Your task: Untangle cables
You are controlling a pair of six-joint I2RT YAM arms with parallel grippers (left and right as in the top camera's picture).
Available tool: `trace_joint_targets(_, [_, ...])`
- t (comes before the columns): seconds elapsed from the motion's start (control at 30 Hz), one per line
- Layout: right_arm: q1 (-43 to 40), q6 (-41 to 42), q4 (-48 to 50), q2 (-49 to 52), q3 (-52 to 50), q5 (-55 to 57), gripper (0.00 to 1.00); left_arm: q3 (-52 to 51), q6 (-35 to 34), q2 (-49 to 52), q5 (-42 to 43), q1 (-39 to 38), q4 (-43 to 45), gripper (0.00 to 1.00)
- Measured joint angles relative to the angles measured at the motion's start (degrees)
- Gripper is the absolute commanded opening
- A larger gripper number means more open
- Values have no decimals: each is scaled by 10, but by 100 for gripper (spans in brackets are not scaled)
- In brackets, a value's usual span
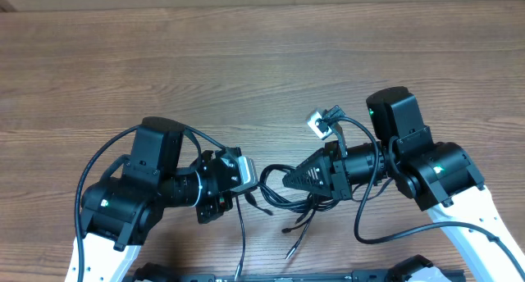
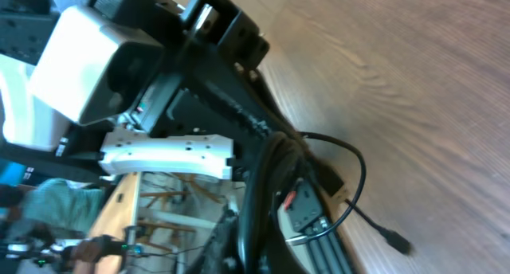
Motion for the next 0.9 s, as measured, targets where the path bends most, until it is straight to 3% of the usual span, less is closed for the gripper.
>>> trace_joint_targets(0.07, [0,2,1,0,0,16,47,0,-4,0,1,0,0,4])
trace_joint_targets(0.13, [0,11,0,0,0,33,71,0,-10,0,2,0,1,4])
trace_joint_targets(0.17, [0,18,0,0,0,49,79,0,-16,0,2,0,2,4])
trace_joint_targets(0.23, [0,31,0,0,0,74,90,0,-28,0,2,0,3,4])
trace_joint_targets(0.33, [0,57,-6,0,0,116,99,0,-53,0,-1,0,6,4])
trace_joint_targets(0.63, [0,157,-12,0,0,214,100,0,-249,2,-129,0,47,4])
trace_joint_targets(0.9, [0,340,11,0,0,259,100,0,-338,2,-145,0,85,4])
